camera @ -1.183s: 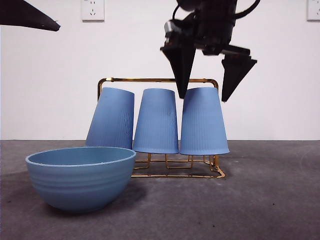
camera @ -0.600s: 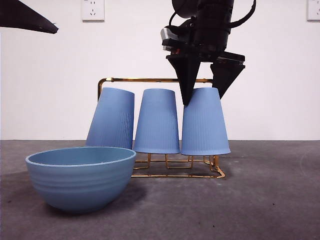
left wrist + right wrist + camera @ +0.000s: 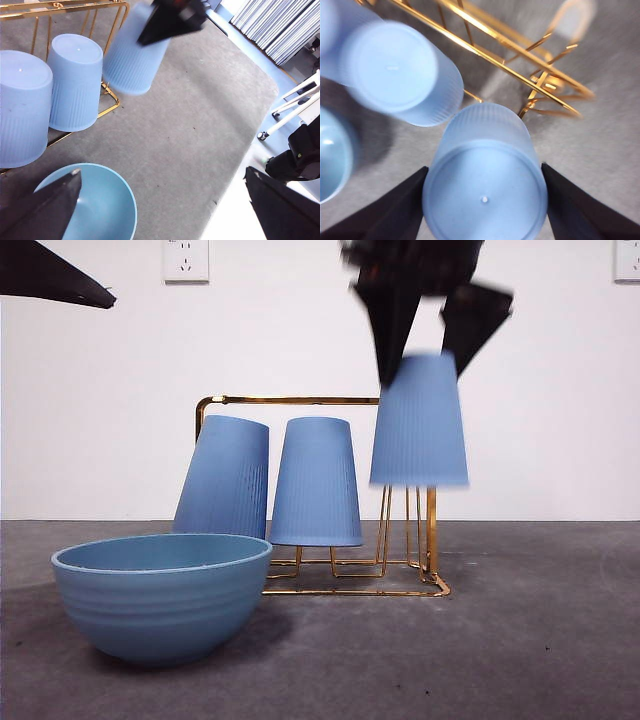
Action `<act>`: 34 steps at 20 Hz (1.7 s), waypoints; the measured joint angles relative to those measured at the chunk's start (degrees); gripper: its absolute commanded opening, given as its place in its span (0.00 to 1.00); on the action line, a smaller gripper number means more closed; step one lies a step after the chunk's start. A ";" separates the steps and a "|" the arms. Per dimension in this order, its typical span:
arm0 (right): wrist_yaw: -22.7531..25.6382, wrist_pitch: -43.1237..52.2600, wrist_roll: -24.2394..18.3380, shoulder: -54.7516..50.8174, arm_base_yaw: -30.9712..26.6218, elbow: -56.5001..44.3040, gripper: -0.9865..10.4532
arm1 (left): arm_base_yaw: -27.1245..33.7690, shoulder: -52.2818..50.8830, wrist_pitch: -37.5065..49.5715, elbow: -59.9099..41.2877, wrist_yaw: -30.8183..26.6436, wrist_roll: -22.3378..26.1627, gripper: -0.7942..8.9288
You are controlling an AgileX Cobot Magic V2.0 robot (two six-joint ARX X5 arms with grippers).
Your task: Right arm lift cup from the cupboard, then place it on the right of the bowl
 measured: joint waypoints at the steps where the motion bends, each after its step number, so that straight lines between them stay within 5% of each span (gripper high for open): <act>1: 0.02 -0.07 0.04 -1.77 0.09 0.24 0.26 | 0.00 0.39 -0.02 0.00 0.00 0.00 0.62; 9: 0.07 0.52 0.24 -13.92 1.16 -3.43 0.26 | 0.00 4.52 -0.20 0.00 0.02 0.00 0.62; 14: -0.26 10.80 0.24 -22.77 1.86 -19.12 0.26 | 0.00 7.13 -0.15 0.02 0.00 0.00 0.62; 23: -8.72 31.19 4.74 -41.59 1.46 -49.03 0.26 | 0.00 13.20 0.24 0.02 0.02 -0.39 0.62; 30: -24.85 54.97 13.62 -50.64 -0.72 -69.92 0.26 | 0.00 18.18 3.41 0.02 6.97 -10.14 0.62; 34: -29.42 73.57 21.84 -50.53 -0.74 -79.47 0.26 | 0.00 20.55 10.62 0.07 14.97 -19.04 0.62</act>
